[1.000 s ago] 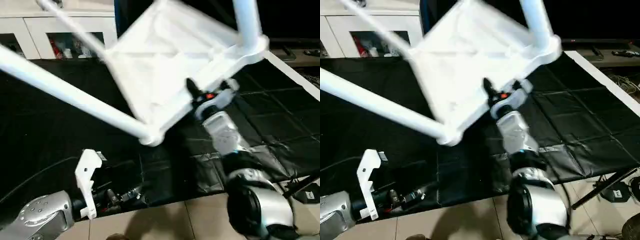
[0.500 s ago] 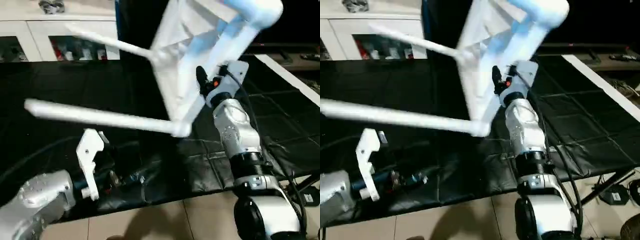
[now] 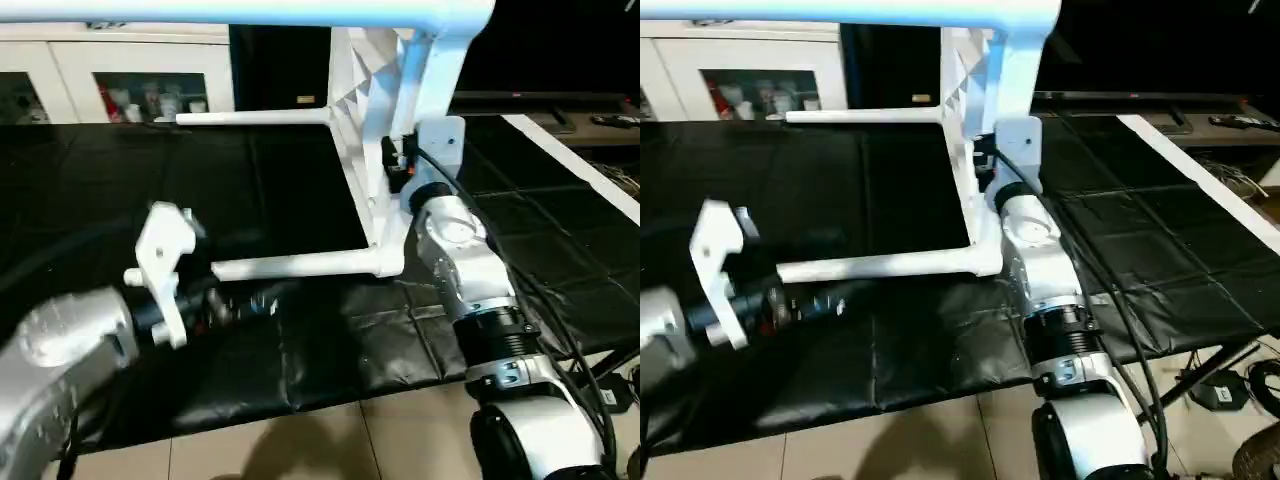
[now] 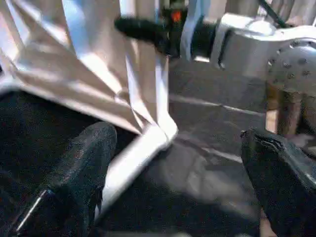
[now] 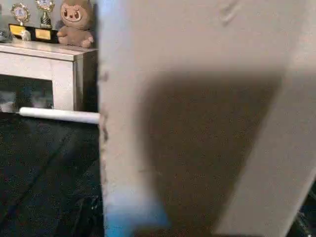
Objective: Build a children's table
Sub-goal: Flip table
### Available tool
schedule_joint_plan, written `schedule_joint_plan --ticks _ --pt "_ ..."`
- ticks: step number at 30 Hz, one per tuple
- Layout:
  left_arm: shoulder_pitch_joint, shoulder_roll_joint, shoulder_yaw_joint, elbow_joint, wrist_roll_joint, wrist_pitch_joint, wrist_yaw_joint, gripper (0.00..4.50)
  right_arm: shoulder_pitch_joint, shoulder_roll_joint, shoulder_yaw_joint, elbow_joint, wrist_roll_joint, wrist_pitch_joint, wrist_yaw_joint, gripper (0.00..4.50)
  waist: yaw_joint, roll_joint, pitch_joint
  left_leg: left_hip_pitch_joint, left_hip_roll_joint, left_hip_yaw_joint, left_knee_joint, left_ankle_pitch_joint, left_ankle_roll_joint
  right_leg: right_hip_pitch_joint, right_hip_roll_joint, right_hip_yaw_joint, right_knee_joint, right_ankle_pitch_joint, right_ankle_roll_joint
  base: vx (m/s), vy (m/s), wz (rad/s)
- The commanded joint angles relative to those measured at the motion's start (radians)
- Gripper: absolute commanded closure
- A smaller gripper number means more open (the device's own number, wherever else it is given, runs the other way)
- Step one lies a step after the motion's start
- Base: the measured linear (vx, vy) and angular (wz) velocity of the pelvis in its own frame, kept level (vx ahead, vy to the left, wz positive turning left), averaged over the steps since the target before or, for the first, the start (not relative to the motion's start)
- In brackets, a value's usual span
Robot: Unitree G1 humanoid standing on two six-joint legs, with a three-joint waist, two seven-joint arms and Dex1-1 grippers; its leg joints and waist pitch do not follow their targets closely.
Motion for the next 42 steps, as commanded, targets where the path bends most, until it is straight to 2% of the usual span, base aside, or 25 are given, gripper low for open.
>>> schedule_joint_plan --ticks 1,2,3,5,7,8,9,12,16,19,23,25,28,29,30,32,33,34,39,40,42 --pt "-0.059 0.021 -0.009 0.002 0.054 -0.034 0.012 0.0 0.043 0.012 0.002 0.008 0.01 0.069 -0.004 1.85 -0.009 0.02 -0.054 0.006 -0.012 0.004 -0.073 -0.304 -0.079 0.034 -0.044 0.042 -0.081 -0.363 -0.037 0.0 0.0 0.0" --pt "-0.076 0.023 -0.008 0.002 0.058 -0.04 0.015 0.0 0.046 0.012 0.002 0.004 0.013 0.072 0.003 1.82 -0.013 0.023 -0.055 0.006 -0.011 0.003 -0.072 -0.298 -0.085 0.035 -0.046 0.042 -0.078 -0.351 -0.039 0.0 0.0 0.0" --pt "-0.08 0.023 -0.008 0.002 0.059 -0.042 0.016 0.0 0.047 0.012 0.002 0.004 0.013 0.073 0.003 1.76 -0.016 0.022 -0.054 0.004 -0.012 0.003 -0.073 -0.299 -0.086 0.036 -0.045 0.042 -0.079 -0.351 -0.041 0.0 0.0 0.0" --pt "-0.148 0.03 -0.011 0.0 0.089 -0.077 0.027 0.0 0.056 0.005 0.007 -0.003 0.017 0.082 0.02 1.52 -0.016 0.022 -0.061 0.005 -0.011 0.005 -0.07 -0.275 -0.091 0.039 -0.045 0.043 -0.074 -0.295 -0.056 0.0 0.0 0.0" --pt "-0.206 0.051 -0.03 0.009 0.158 -0.147 0.027 0.0 0.061 -0.007 0.015 -0.001 0.022 0.088 0.055 1.42 -0.013 0.023 -0.065 0.004 -0.01 0.005 -0.067 -0.237 -0.088 0.041 -0.045 0.044 -0.067 -0.226 -0.072 0.0 0.0 0.0" --pt "-0.206 0.051 -0.03 0.009 0.158 -0.147 0.027 0.0 0.061 -0.007 0.015 -0.001 0.022 0.088 0.055 1.35 -0.012 0.022 -0.065 0.002 -0.011 0.005 -0.067 -0.229 -0.084 0.043 -0.044 0.043 -0.067 -0.214 -0.074 0.0 0.0 0.0" --pt "-0.245 0.079 -0.053 0.029 0.231 -0.222 0.017 0.0 0.066 -0.012 0.021 0.001 0.029 0.092 0.086 1.29 -0.011 0.022 -0.065 -0.002 -0.01 0.006 -0.066 -0.205 -0.083 0.046 -0.046 0.044 -0.062 -0.184 -0.079 0.0 0.0 0.0" --pt "-0.305 0.124 -0.09 0.091 0.372 -0.321 0.054 0.0 0.074 -0.013 0.016 0.004 0.038 0.095 0.108 1.19 -0.01 0.023 -0.061 -0.001 -0.01 0.006 -0.066 -0.216 -0.083 0.044 -0.047 0.044 -0.067 -0.213 -0.074 0.0 0.0 0.0" --pt "-0.414 0.174 -0.131 0.195 0.552 -0.51 0.097 0.0 0.08 -0.018 0.02 0.018 0.034 0.083 0.122 1.19 -0.01 0.027 -0.061 0.003 -0.009 0.005 -0.066 -0.241 -0.093 0.042 -0.051 0.045 -0.07 -0.261 -0.071 0.0 0.0 0.0" --pt "-0.479 0.193 -0.156 0.258 0.635 -0.602 0.121 0.0 0.079 -0.014 0.022 0.019 0.034 0.08 0.124 1.19 -0.008 0.031 -0.062 0.002 -0.007 0.002 -0.067 -0.237 -0.099 0.043 -0.053 0.044 -0.066 -0.234 -0.088 0.0 0.0 0.0" --pt "-0.533 0.205 -0.188 0.336 0.71 -0.65 0.151 0.0 0.075 -0.007 0.024 0.02 0.036 0.077 0.13 1.19 -0.008 0.029 -0.063 0.002 -0.007 0.003 -0.065 -0.238 -0.101 0.043 -0.053 0.045 -0.064 -0.217 -0.109 0.0 0.0 0.0" --pt "-0.577 0.215 -0.215 0.432 0.772 -0.67 0.186 0.0 0.073 -0.002 0.027 0.021 0.034 0.069 0.139 1.19 -0.007 0.036 -0.062 0.003 -0.008 0.003 -0.065 -0.245 -0.101 0.041 -0.054 0.045 -0.065 -0.223 -0.11 0.0 0.0 0.0" --pt "-0.59 0.219 -0.232 0.484 0.81 -0.667 0.198 0.0 0.072 0.001 0.028 0.022 0.033 0.065 0.142 1.19 -0.008 0.039 -0.063 0.002 -0.008 -0.001 -0.067 -0.257 -0.105 0.044 -0.058 0.044 -0.063 -0.242 -0.113 0.0 0.0 0.0" --pt "-0.591 0.219 -0.232 0.49 0.816 -0.668 0.202 0.0 0.072 0.001 0.028 0.022 0.033 0.064 0.143 1.19 -0.008 0.038 -0.063 0.004 -0.006 0.0 -0.065 -0.254 -0.103 0.042 -0.058 0.046 -0.065 -0.233 -0.12 0.0 0.0 0.0" --pt "-0.596 0.213 -0.228 0.536 0.86 -0.682 0.238 0.0 0.07 0.002 0.027 0.022 0.034 0.059 0.145 1.19 -0.007 0.044 -0.064 0.003 -0.006 0.0 -0.065 -0.249 -0.104 0.042 -0.058 0.046 -0.063 -0.22 -0.124 0.0 0.0 0.0" --pt "-0.604 0.204 -0.213 0.578 0.889 -0.691 0.276 0.0 0.071 0.002 0.028 0.018 0.035 0.055 0.148 1.19 -0.007 0.046 -0.063 0.004 -0.008 0.0 -0.064 -0.255 -0.102 0.042 -0.055 0.045 -0.063 -0.208 -0.131 0.0 0.0 0.0" --pt "-0.609 0.2 -0.205 0.591 0.897 -0.699 0.292 0.18 0.073 0.003 0.029 0.015 0.034 0.053 0.15 1.14 -0.007 0.045 -0.062 0.004 -0.008 0.001 -0.064 -0.258 -0.101 0.041 -0.054 0.045 -0.065 -0.213 -0.131 0.0 0.0 0.0" --pt "-0.617 0.189 -0.188 0.607 0.88 -0.707 0.298 0.37 0.077 0.004 0.034 0.008 0.033 0.049 0.156 1.46 -0.005 0.047 -0.064 0.003 -0.008 -0.001 -0.064 -0.25 -0.1 0.043 -0.057 0.045 -0.064 -0.203 -0.136 0.0 0.0 0.0" --pt "-0.63 0.188 -0.194 0.634 0.887 -0.73 0.304 0.5 0.077 0.007 0.035 0.009 0.029 0.042 0.159 1.56 -0.005 0.048 -0.064 0.004 -0.007 -0.001 -0.065 -0.252 -0.098 0.042 -0.057 0.044 -0.061 -0.185 -0.148 0.0 0.0 0.0" --pt "-0.629 0.187 -0.192 0.632 0.891 -0.726 0.311 0.77 0.075 0.006 0.034 0.012 0.028 0.04 0.16 1.91 -0.006 0.046 -0.064 0.003 -0.006 -0.001 -0.065 -0.252 -0.097 0.044 -0.058 0.045 -0.061 -0.184 -0.149 0.0 0.0 0.0" --pt "-0.623 0.183 -0.185 0.625 0.905 -0.722 0.329 0.82 0.073 0.005 0.033 0.017 0.028 0.035 0.163 1.95 -0.006 0.047 -0.064 0.004 -0.005 -0.001 -0.065 -0.248 -0.098 0.042 -0.058 0.045 -0.06 -0.179 -0.15 0.0 0.0 0.0"
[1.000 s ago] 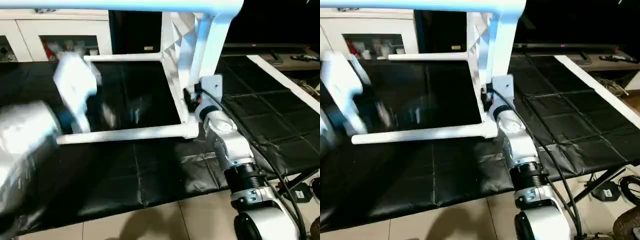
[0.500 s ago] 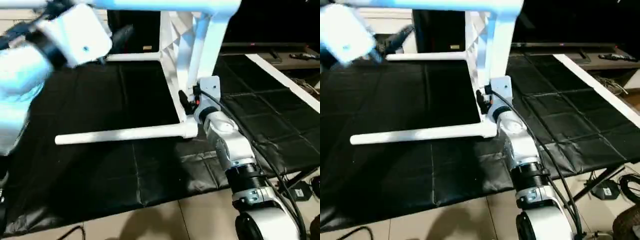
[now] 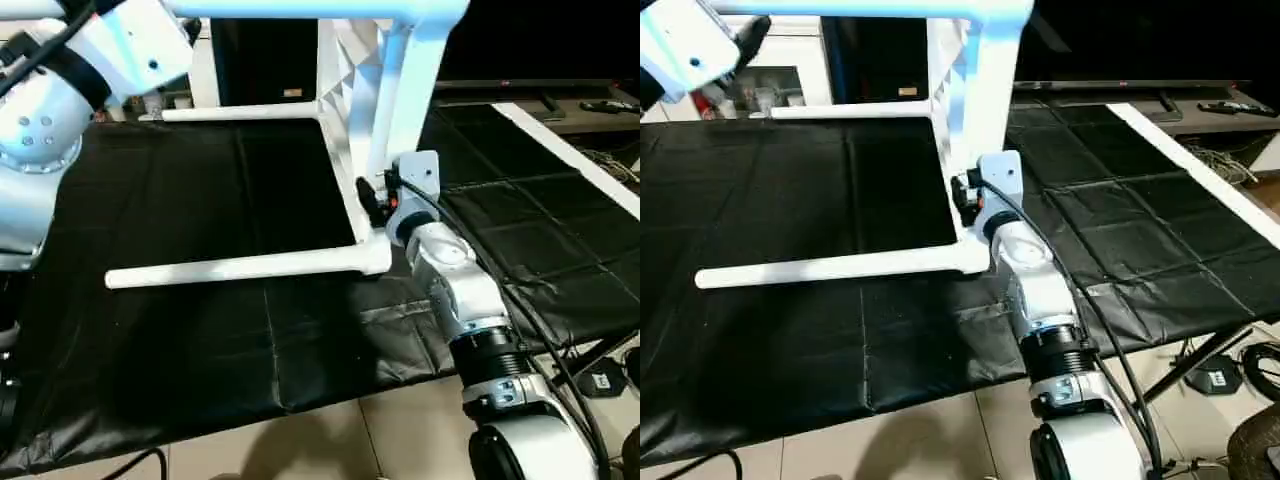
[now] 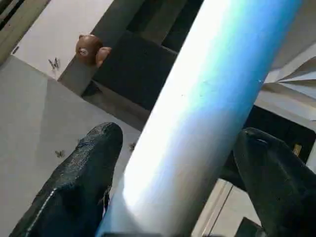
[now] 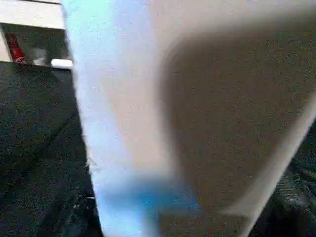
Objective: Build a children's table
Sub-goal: Flip table
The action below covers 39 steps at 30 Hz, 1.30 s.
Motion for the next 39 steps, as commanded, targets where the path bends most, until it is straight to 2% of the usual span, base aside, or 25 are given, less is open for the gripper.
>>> schedule_joint_plan --ticks 1,3,7,16,22,24,25,27,28,34,38,39 --pt "-0.008 -0.006 0.009 -0.011 0.019 0.002 0.019 1.04 -0.004 -0.001 0.006 0.007 0.006 -0.017 0.02 2.11 0.004 0.037 -0.071 0.011 -0.005 0.0 -0.065 -0.252 -0.093 0.051 -0.059 0.044 -0.063 -0.185 -0.144 0.0 0.0 0.0" --pt "-0.003 -0.008 0.011 -0.011 0.031 -0.003 0.022 1.19 -0.006 -0.001 0.007 0.009 0.006 -0.023 0.024 2.24 0.003 0.034 -0.07 0.01 -0.006 0.002 -0.065 -0.251 -0.09 0.051 -0.059 0.044 -0.063 -0.186 -0.143 0.0 0.0 0.0" --pt "0.003 -0.01 0.015 -0.009 0.03 -0.015 0.009 1.64 -0.008 -0.001 0.009 0.014 0.003 -0.029 0.025 2.45 0.005 0.034 -0.07 0.01 -0.006 0.001 -0.065 -0.257 -0.091 0.05 -0.06 0.044 -0.064 -0.2 -0.141 0.0 0.0 0.0" --pt "0.041 0.019 0.014 -0.003 0.043 -0.041 -0.006 2.12 -0.013 -0.004 0.018 0.01 -0.011 -0.037 0.026 2.52 0.003 0.036 -0.069 0.01 -0.006 0.0 -0.066 -0.272 -0.087 0.048 -0.06 0.045 -0.067 -0.225 -0.134 0.0 0.0 0.0" --pt "0.078 0.048 0.058 -0.004 0.051 -0.031 0.005 2.27 -0.017 -0.005 0.031 0.014 -0.03 -0.066 0.026 2.53 0.002 0.033 -0.069 0.008 -0.007 0.002 -0.065 -0.249 -0.079 0.049 -0.06 0.046 -0.066 -0.224 -0.137 0.0 0.0 0.0" --pt "0.078 0.048 0.063 -0.003 0.051 -0.034 0.001 2.31 -0.018 -0.006 0.037 0.014 -0.035 -0.075 0.028 2.53 0.002 0.035 -0.068 0.007 -0.006 0.002 -0.066 -0.248 -0.079 0.049 -0.061 0.046 -0.066 -0.229 -0.135 0.0 0.0 0.0" --pt "0.077 0.047 0.067 0.0 0.05 -0.037 -0.002 2.33 -0.02 -0.008 0.042 0.012 -0.04 -0.082 0.032 2.53 0.002 0.04 -0.069 0.008 -0.006 0.002 -0.065 -0.248 -0.079 0.048 -0.061 0.046 -0.065 -0.228 -0.135 0.0 0.0 0.0" --pt "0.074 0.046 0.072 0.006 0.051 -0.041 -0.006 2.35 -0.022 -0.012 0.047 0.01 -0.045 -0.087 0.035 2.53 0.002 0.036 -0.067 0.005 -0.008 0.003 -0.065 -0.242 -0.076 0.049 -0.061 0.047 -0.066 -0.23 -0.135 0.0 0.0 0.0" --pt "0.069 0.046 0.075 0.016 0.047 -0.045 -0.01 2.36 -0.024 -0.019 0.049 0.003 -0.049 -0.091 0.04 2.53 0.003 0.041 -0.068 0.005 -0.008 0.003 -0.064 -0.239 -0.075 0.049 -0.061 0.047 -0.067 -0.23 -0.134 0.0 0.0 0.0" --pt "0.064 0.049 0.076 0.024 0.041 -0.046 -0.013 2.39 -0.026 -0.033 0.051 -0.009 -0.05 -0.107 0.062 2.53 0.004 0.041 -0.067 0.005 -0.008 0.004 -0.063 -0.23 -0.073 0.049 -0.06 0.048 -0.065 -0.221 -0.139 0.0 0.0 0.0" --pt "0.079 0.045 0.104 0.02 0.012 -0.029 -0.021 2.41 -0.055 -0.083 0.067 -0.029 -0.057 -0.151 0.127 2.53 0.006 0.039 -0.069 0.005 -0.007 0.005 -0.062 -0.221 -0.069 0.051 -0.061 0.048 -0.063 -0.211 -0.142 0.0 0.0 0.0" --pt "0.084 0.045 0.109 0.017 0.007 -0.026 -0.021 2.41 -0.063 -0.092 0.066 -0.033 -0.057 -0.153 0.138 2.53 0.005 0.038 -0.07 0.0 -0.009 0.006 -0.06 -0.199 -0.065 0.054 -0.06 0.048 -0.06 -0.189 -0.145 0.0 0.0 0.0"
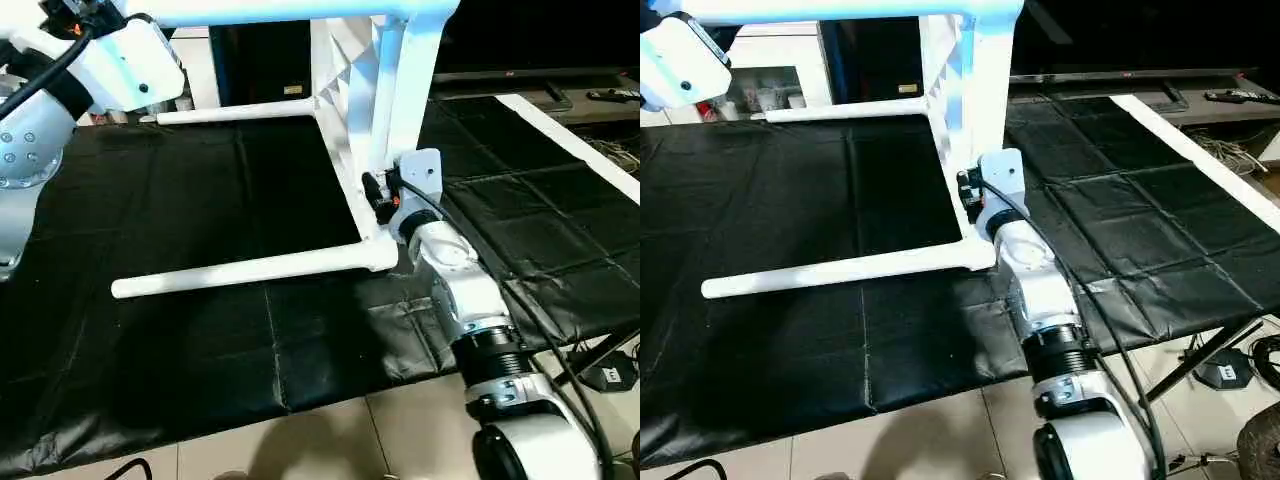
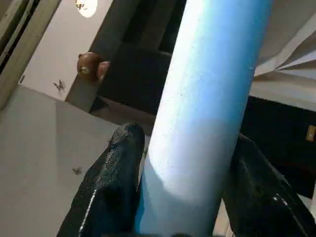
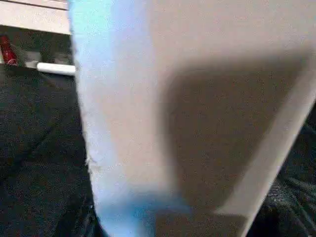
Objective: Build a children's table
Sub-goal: Flip table
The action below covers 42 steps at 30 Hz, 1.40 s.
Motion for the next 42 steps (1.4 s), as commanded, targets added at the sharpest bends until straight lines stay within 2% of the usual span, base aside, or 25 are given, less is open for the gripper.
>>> schedule_joint_plan --ticks 1,5,6,7,8,9,10,12,13,14,15,17,18,19,21,23,24,25,26,28,29,33,36,37,42 --pt "0.027 -0.009 0.071 0.041 -0.062 0.05 -0.002 2.41 -0.061 -0.05 0.04 -0.056 -0.02 -0.072 0.122 2.53 0.004 0.01 -0.08 0.0 -0.008 0.003 -0.06 -0.19 -0.063 0.059 -0.059 0.046 -0.06 -0.184 -0.146 0.0 0.0 0.0" --pt "0.052 -0.02 0.11 0.036 -0.091 0.068 -0.005 2.44 -0.113 -0.086 0.02 -0.053 -0.011 -0.079 0.145 2.53 0.007 0.009 -0.086 -0.007 -0.011 0.007 -0.051 -0.128 -0.05 0.062 -0.057 0.049 -0.05 -0.121 -0.153 0.0 0.0 0.0" --pt "0.071 -0.035 0.159 0.033 -0.133 0.097 0.001 2.45 -0.153 -0.109 0.003 -0.052 -0.001 -0.083 0.159 2.53 0.007 0.004 -0.088 -0.015 -0.015 0.008 -0.047 -0.094 -0.046 0.065 -0.054 0.05 -0.043 -0.078 -0.154 0.0 0.0 0.0" --pt "0.088 -0.038 0.191 0.03 -0.153 0.113 0.005 2.48 -0.175 -0.121 -0.007 -0.051 0.006 -0.088 0.166 2.53 0.008 0.005 -0.088 -0.015 -0.016 0.01 -0.044 -0.087 -0.041 0.061 -0.052 0.049 -0.041 -0.062 -0.159 0.0 0.0 0.0" --pt "0.093 -0.039 0.2 0.029 -0.159 0.117 0.006 2.48 -0.181 -0.125 -0.01 -0.05 0.009 -0.09 0.169 2.53 0.008 0.006 -0.087 -0.015 -0.016 0.01 -0.043 -0.09 -0.034 0.06 -0.052 0.048 -0.041 -0.065 -0.161 0.0 0.0 0.0" --pt "0.119 -0.044 0.247 0.022 -0.188 0.145 0.008 2.48 -0.21 -0.141 -0.025 -0.05 0.025 -0.094 0.18 2.53 0.009 0.005 -0.085 -0.014 -0.015 0.012 -0.043 -0.1 -0.033 0.057 -0.053 0.049 -0.043 -0.079 -0.161 0.0 0.0 0.0" --pt "0.135 -0.059 0.292 0.012 -0.224 0.176 0.012 2.48 -0.231 -0.153 -0.036 -0.053 0.041 -0.095 0.193 2.53 0.008 -0.001 -0.082 -0.015 -0.015 0.012 -0.045 -0.117 -0.029 0.057 -0.054 0.048 -0.046 -0.118 -0.156 0.0 0.0 0.0" --pt "0.146 -0.072 0.323 0.005 -0.249 0.199 0.014 2.49 -0.246 -0.161 -0.044 -0.056 0.054 -0.094 0.204 2.53 0.01 0.003 -0.081 -0.009 -0.012 0.014 -0.044 -0.135 -0.026 0.051 -0.055 0.05 -0.049 -0.156 -0.154 0.0 0.0 0.0" --pt "0.161 -0.081 0.369 -0.009 -0.271 0.229 0.016 2.5 -0.266 -0.173 -0.053 -0.065 0.077 -0.087 0.232 2.53 0.011 0.003 -0.079 -0.008 -0.011 0.013 -0.046 -0.149 -0.027 0.05 -0.053 0.049 -0.051 -0.179 -0.15 0.0 0.0 0.0" --pt "0.182 -0.086 0.408 -0.024 -0.286 0.254 0.013 2.51 -0.278 -0.18 -0.061 -0.088 0.121 -0.045 0.284 2.53 0.013 -0.003 -0.078 -0.004 -0.01 0.015 -0.046 -0.161 -0.025 0.047 -0.051 0.049 -0.054 -0.198 -0.141 0.0 0.0 0.0" --pt "0.196 -0.091 0.425 -0.035 -0.293 0.266 0.008 2.51 -0.281 -0.183 -0.06 -0.1 0.143 -0.023 0.32 2.53 0.013 -0.005 -0.078 -0.007 -0.011 0.014 -0.046 -0.16 -0.022 0.05 -0.052 0.049 -0.052 -0.201 -0.14 0.0 0.0 0.0" --pt "0.21 -0.104 0.438 -0.053 -0.306 0.281 0.002 2.52 -0.279 -0.19 -0.047 -0.109 0.156 0.003 0.366 2.53 0.018 0.002 -0.073 -0.001 -0.008 0.012 -0.05 -0.185 -0.027 0.041 -0.051 0.048 -0.061 -0.248 -0.123 0.0 0.0 0.0" --pt "0.212 -0.108 0.438 -0.058 -0.31 0.284 0.0 2.53 -0.277 -0.192 -0.04 -0.109 0.15 0.005 0.371 2.18 0.022 0.001 -0.073 0.003 -0.007 0.012 -0.051 -0.212 -0.035 0.036 -0.05 0.048 -0.065 -0.275 -0.114 0.0 0.0 0.0" --pt "0.219 -0.111 0.433 -0.07 -0.308 0.291 -0.006 2.54 -0.271 -0.195 -0.024 -0.108 0.142 0.004 0.386 1.83 0.022 0.0 -0.073 0.005 -0.007 0.012 -0.052 -0.225 -0.039 0.035 -0.049 0.047 -0.065 -0.282 -0.112 0.0 0.0 0.0" --pt "0.221 -0.116 0.426 -0.079 -0.309 0.298 -0.007 2.55 -0.262 -0.194 -0.009 -0.112 0.143 0.006 0.408 1.83 0.021 -0.006 -0.073 0.005 -0.008 0.01 -0.054 -0.26 -0.041 0.037 -0.05 0.046 -0.067 -0.309 -0.105 0.0 0.0 0.0" --pt "0.222 -0.122 0.419 -0.093 -0.318 0.317 0.0 2.55 -0.256 -0.195 0.01 -0.11 0.14 -0.001 0.423 1.55 0.022 -0.009 -0.072 0.004 -0.009 0.008 -0.055 -0.276 -0.042 0.037 -0.054 0.046 -0.074 -0.361 -0.09 0.0 0.0 0.0" --pt "0.222 -0.122 0.419 -0.093 -0.318 0.317 0.0 2.55 -0.256 -0.195 0.01 -0.11 0.14 -0.001 0.423 1.43 0.022 -0.01 -0.072 0.003 -0.009 0.007 -0.055 -0.275 -0.043 0.038 -0.054 0.046 -0.074 -0.371 -0.087 0.0 0.0 0.0" --pt "0.219 -0.126 0.413 -0.101 -0.321 0.333 0.004 2.55 -0.253 -0.198 0.022 -0.106 0.127 -0.009 0.419 1.37 0.023 -0.004 -0.072 0.003 -0.011 0.006 -0.054 -0.278 -0.043 0.038 -0.055 0.045 -0.076 -0.395 -0.078 0.0 0.0 0.0" --pt "0.218 -0.126 0.41 -0.103 -0.322 0.339 0.004 2.55 -0.252 -0.2 0.026 -0.105 0.121 -0.012 0.416 1.31 0.022 -0.009 -0.072 0.002 -0.011 0.006 -0.053 -0.278 -0.041 0.038 -0.054 0.044 -0.08 -0.411 -0.07 0.0 0.0 0.0" --pt "0.218 -0.133 0.406 -0.118 -0.33 0.368 0.007 2.55 -0.245 -0.201 0.032 -0.115 0.105 -0.007 0.414 1.17 0.022 -0.011 -0.075 0.001 -0.012 0.007 -0.051 -0.262 -0.039 0.037 -0.053 0.045 -0.079 -0.412 -0.066 0.0 0.0 0.0" --pt "0.212 -0.144 0.405 -0.123 -0.334 0.386 0.011 2.55 -0.24 -0.201 0.035 -0.12 0.098 -0.006 0.413 1.07 0.022 -0.001 -0.074 -0.003 -0.013 0.005 -0.053 -0.254 -0.041 0.039 -0.053 0.044 -0.077 -0.409 -0.065 0.0 0.0 0.0" --pt "0.201 -0.156 0.395 -0.125 -0.325 0.406 0.018 2.55 -0.236 -0.198 0.037 -0.12 0.089 -0.014 0.409 0.65 0.02 -0.008 -0.073 -0.006 -0.017 0.007 -0.05 -0.244 -0.026 0.039 -0.05 0.042 -0.082 -0.425 -0.056 0.0 0.0 0.0" --pt "0.196 -0.168 0.391 -0.132 -0.317 0.43 0.026 2.55 -0.234 -0.199 0.039 -0.121 0.083 -0.024 0.415 0.55 0.02 -0.002 -0.077 -0.003 -0.016 0.007 -0.048 -0.241 -0.023 0.035 -0.05 0.042 -0.084 -0.434 -0.055 0.0 0.0 0.0" --pt "0.193 -0.176 0.388 -0.138 -0.312 0.457 0.034 2.55 -0.235 -0.2 0.044 -0.121 0.083 -0.033 0.417 0.31 0.019 -0.002 -0.076 -0.002 -0.015 0.007 -0.048 -0.25 -0.024 0.033 -0.048 0.041 -0.084 -0.432 -0.059 0.0 0.0 0.0" --pt "0.19 -0.2 0.392 -0.156 -0.316 0.505 0.053 2.55 -0.233 -0.191 0.038 -0.138 0.113 -0.083 0.453 0.04 0.02 -0.003 -0.077 -0.002 -0.015 0.007 -0.047 -0.257 -0.019 0.034 -0.05 0.04 -0.084 -0.431 -0.06 0.0 0.0 0.0"
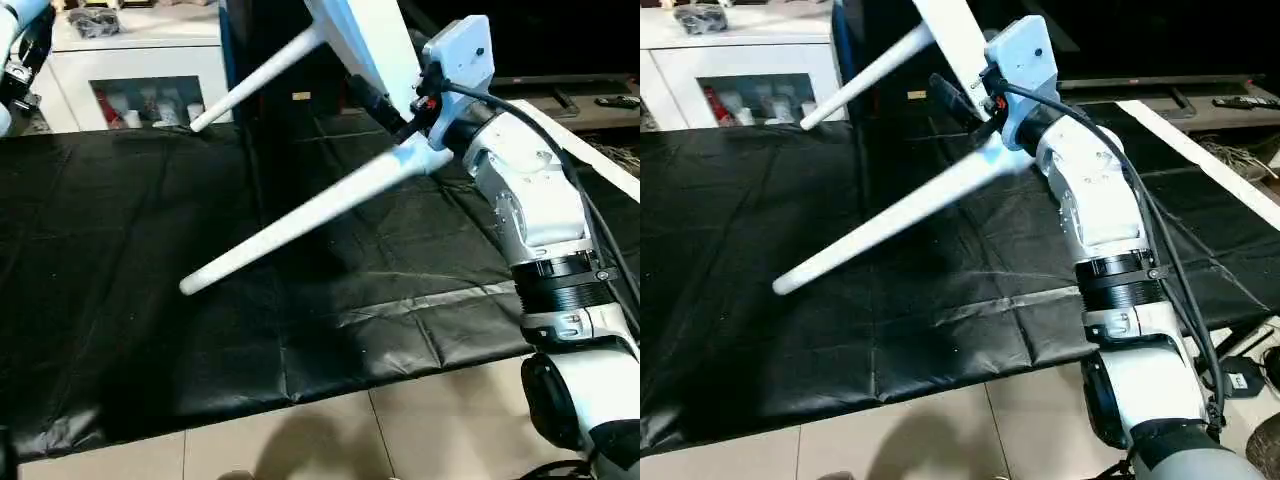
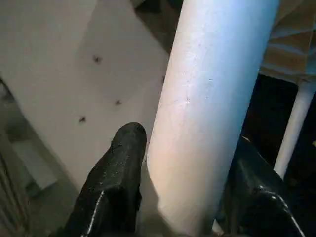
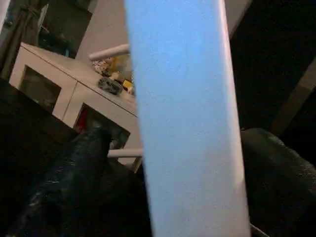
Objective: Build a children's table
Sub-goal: Flip table
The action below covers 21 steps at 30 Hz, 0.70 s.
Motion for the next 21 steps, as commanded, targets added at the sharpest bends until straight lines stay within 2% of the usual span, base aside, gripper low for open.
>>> schedule_joint_plan --ticks 1,3,5,6,7,8,9,11,13,15,17,19,21 --pt "0.003 -0.055 0.016 0.039 -0.057 0.082 0.049 2.55 0.01 0.017 0.033 -0.025 0.032 -0.023 0.057 0.01 -0.001 -0.005 -0.063 0.006 -0.015 0.007 -0.056 -0.261 -0.015 0.045 -0.049 0.035 -0.1 -0.436 -0.061 0.0 0.0 0.0" --pt "0.007 -0.062 0.019 0.032 -0.057 0.093 0.049 2.55 0.009 0.035 0.003 -0.06 0.08 -0.052 0.084 0.0 0.0 -0.005 -0.063 0.005 -0.015 0.006 -0.057 -0.259 -0.01 0.046 -0.049 0.034 -0.1 -0.442 -0.056 0.0 0.0 0.0" --pt "0.01 -0.061 0.019 0.032 -0.057 0.082 0.043 2.55 0.009 0.05 -0.027 -0.094 0.135 -0.044 0.103 0.0 0.001 -0.005 -0.064 0.004 -0.014 0.005 -0.059 -0.252 -0.003 0.046 -0.048 0.034 -0.099 -0.427 -0.055 0.0 0.0 0.0" --pt "0.014 -0.056 0.017 0.03 -0.056 0.072 0.033 2.55 0.022 0.063 -0.054 -0.156 0.223 -0.011 0.155 0.0 0.001 -0.007 -0.064 0.005 -0.013 0.005 -0.059 -0.257 0.0 0.046 -0.048 0.034 -0.1 -0.426 -0.054 0.0 0.0 0.0" --pt "0.017 -0.051 0.016 0.027 -0.052 0.071 0.029 2.55 0.043 0.062 -0.054 -0.199 0.268 0.017 0.196 0.0 0.003 -0.004 -0.064 0.007 -0.011 0.004 -0.06 -0.264 0.006 0.044 -0.048 0.035 -0.099 -0.418 -0.056 0.0 0.0 0.0" --pt "0.018 -0.05 0.015 0.026 -0.051 0.072 0.028 2.55 0.048 0.061 -0.054 -0.21 0.28 0.024 0.207 0.0 0.005 -0.001 -0.065 0.007 -0.008 0.001 -0.063 -0.263 0.007 0.045 -0.049 0.035 -0.098 -0.406 -0.06 0.0 0.0 0.0" --pt "0.02 -0.049 0.016 0.021 -0.051 0.075 0.025 2.55 0.088 0.051 -0.036 -0.263 0.322 0.083 0.255 0.0 0.005 0.001 -0.065 0.007 -0.008 0.001 -0.064 -0.26 0.006 0.045 -0.047 0.035 -0.097 -0.393 -0.064 0.0 0.0 0.0" --pt "0.019 -0.05 0.014 0.015 -0.052 0.078 0.021 2.57 0.158 0.037 0.008 -0.316 0.356 0.161 0.303 0.0 0.011 0.002 -0.063 0.008 -0.006 0.0 -0.068 -0.261 0.001 0.047 -0.046 0.035 -0.097 -0.357 -0.076 0.0 0.0 0.0" --pt "0.018 -0.052 0.015 0.007 -0.052 0.086 0.021 2.58 0.231 0.036 0.052 -0.347 0.383 0.222 0.33 0.0 0.011 0.001 -0.065 0.009 -0.006 -0.002 -0.07 -0.28 -0.008 0.049 -0.048 0.034 -0.099 -0.367 -0.077 0.0 0.0 0.0" --pt "0.018 -0.05 0.016 0.006 -0.051 0.088 0.021 2.59 0.285 0.04 0.094 -0.337 0.365 0.231 0.335 0.0 0.012 -0.001 -0.063 0.012 -0.006 -0.003 -0.072 -0.308 -0.015 0.047 -0.052 0.032 -0.105 -0.397 -0.077 0.0 0.0 0.0" --pt "0.017 -0.051 0.021 0.007 -0.053 0.091 0.02 2.59 0.333 0.054 0.124 -0.287 0.311 0.209 0.318 0.0 0.011 -0.005 -0.064 0.01 -0.007 -0.006 -0.072 -0.321 -0.019 0.048 -0.057 0.03 -0.11 -0.442 -0.07 0.0 0.0 0.0" --pt "0.019 -0.049 0.023 0.006 -0.053 0.091 0.018 2.59 0.356 0.081 0.115 -0.203 0.262 0.193 0.268 0.0 0.009 -0.003 -0.061 0.011 -0.008 -0.007 -0.072 -0.331 -0.025 0.044 -0.059 0.029 -0.115 -0.477 -0.067 0.0 0.0 0.0" --pt "0.021 -0.046 0.022 0.006 -0.054 0.091 0.017 2.59 0.367 0.097 0.1 -0.156 0.246 0.193 0.233 0.0 0.007 -0.003 -0.061 0.015 -0.009 -0.009 -0.071 -0.347 -0.028 0.042 -0.061 0.026 -0.12 -0.51 -0.062 0.0 0.0 0.0"
